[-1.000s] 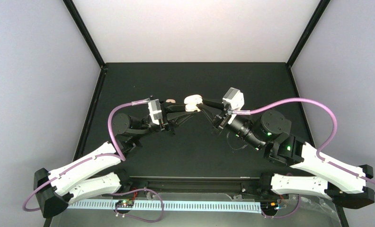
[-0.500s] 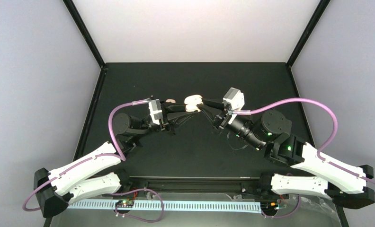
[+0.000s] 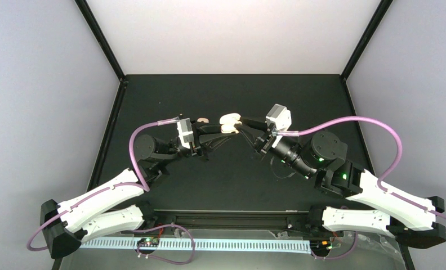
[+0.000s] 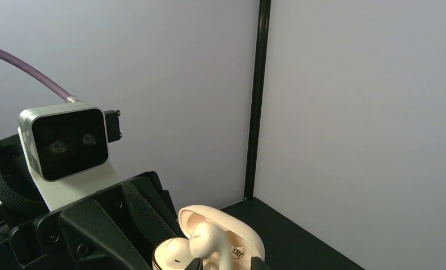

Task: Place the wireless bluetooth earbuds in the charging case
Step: Place the earbud in the charging case.

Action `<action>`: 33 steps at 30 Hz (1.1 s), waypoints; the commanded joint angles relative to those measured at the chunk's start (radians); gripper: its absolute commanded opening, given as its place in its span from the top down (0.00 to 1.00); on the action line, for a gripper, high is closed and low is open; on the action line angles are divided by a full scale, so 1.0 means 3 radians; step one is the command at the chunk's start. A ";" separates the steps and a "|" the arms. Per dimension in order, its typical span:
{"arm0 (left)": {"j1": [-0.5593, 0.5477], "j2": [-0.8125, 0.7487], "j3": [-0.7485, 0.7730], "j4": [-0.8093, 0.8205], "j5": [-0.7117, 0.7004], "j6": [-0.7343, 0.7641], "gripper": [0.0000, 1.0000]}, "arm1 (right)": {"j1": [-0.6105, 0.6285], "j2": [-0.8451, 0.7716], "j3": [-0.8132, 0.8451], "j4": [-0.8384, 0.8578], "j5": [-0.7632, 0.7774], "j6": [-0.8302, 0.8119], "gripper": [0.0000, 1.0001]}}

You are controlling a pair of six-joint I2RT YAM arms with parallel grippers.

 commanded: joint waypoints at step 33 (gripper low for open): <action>-0.0033 -0.0086 -0.0075 -0.0045 -0.0048 0.0217 0.98 | 0.0013 0.0120 0.0915 -0.1325 -0.0060 0.0140 0.71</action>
